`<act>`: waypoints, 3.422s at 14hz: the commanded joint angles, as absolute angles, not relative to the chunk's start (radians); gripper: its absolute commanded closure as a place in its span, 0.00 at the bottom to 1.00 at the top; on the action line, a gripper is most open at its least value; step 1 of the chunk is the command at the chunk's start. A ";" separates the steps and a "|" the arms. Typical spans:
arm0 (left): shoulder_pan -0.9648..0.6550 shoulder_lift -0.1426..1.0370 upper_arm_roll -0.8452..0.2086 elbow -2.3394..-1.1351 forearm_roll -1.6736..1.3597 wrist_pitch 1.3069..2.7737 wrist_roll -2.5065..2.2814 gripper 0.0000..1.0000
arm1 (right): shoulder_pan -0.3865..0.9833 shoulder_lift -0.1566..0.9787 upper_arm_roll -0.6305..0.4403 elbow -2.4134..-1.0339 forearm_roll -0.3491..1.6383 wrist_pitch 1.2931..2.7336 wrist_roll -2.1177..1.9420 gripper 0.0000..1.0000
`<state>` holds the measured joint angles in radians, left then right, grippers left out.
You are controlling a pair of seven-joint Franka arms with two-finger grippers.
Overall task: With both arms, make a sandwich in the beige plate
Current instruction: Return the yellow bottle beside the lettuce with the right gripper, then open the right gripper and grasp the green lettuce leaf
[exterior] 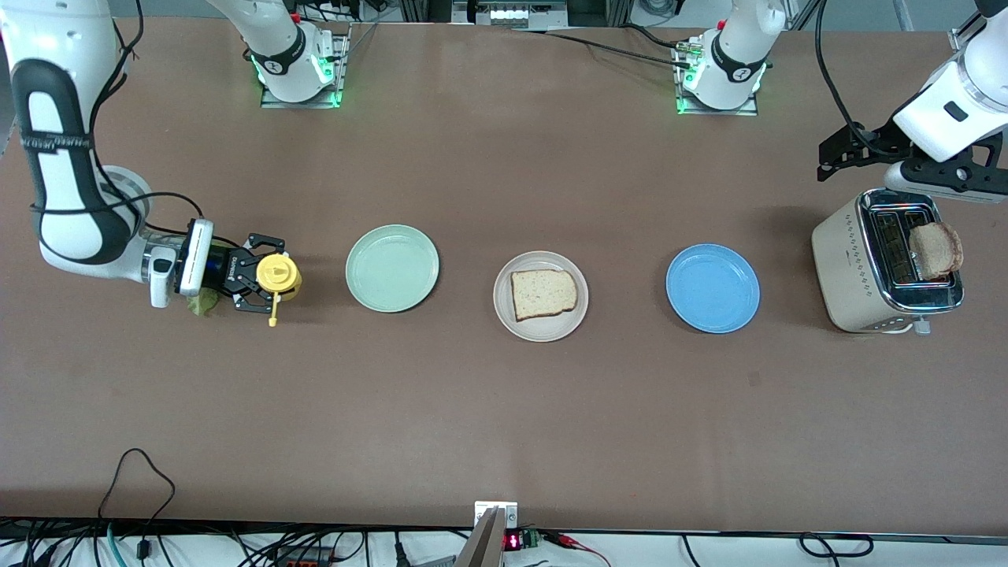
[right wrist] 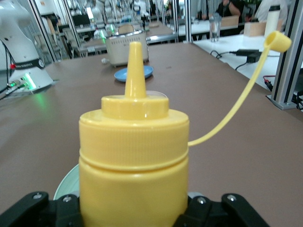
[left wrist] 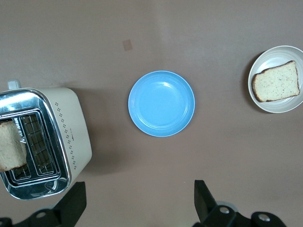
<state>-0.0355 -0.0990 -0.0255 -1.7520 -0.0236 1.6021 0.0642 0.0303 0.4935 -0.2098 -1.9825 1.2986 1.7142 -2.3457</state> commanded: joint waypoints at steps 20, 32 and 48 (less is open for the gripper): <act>-0.031 -0.104 -0.028 -1.743 -0.034 1.551 0.078 0.00 | -0.094 0.750 -0.193 -1.959 1.431 1.417 -2.683 0.44; -0.043 -0.091 -0.029 -1.715 -0.034 1.552 0.074 0.00 | -0.186 0.742 -0.196 -1.939 1.338 1.399 -2.660 0.00; -0.054 -0.040 -0.044 -1.634 -0.032 1.506 0.034 0.00 | -0.129 0.365 -0.265 -1.828 0.676 1.675 -1.684 0.00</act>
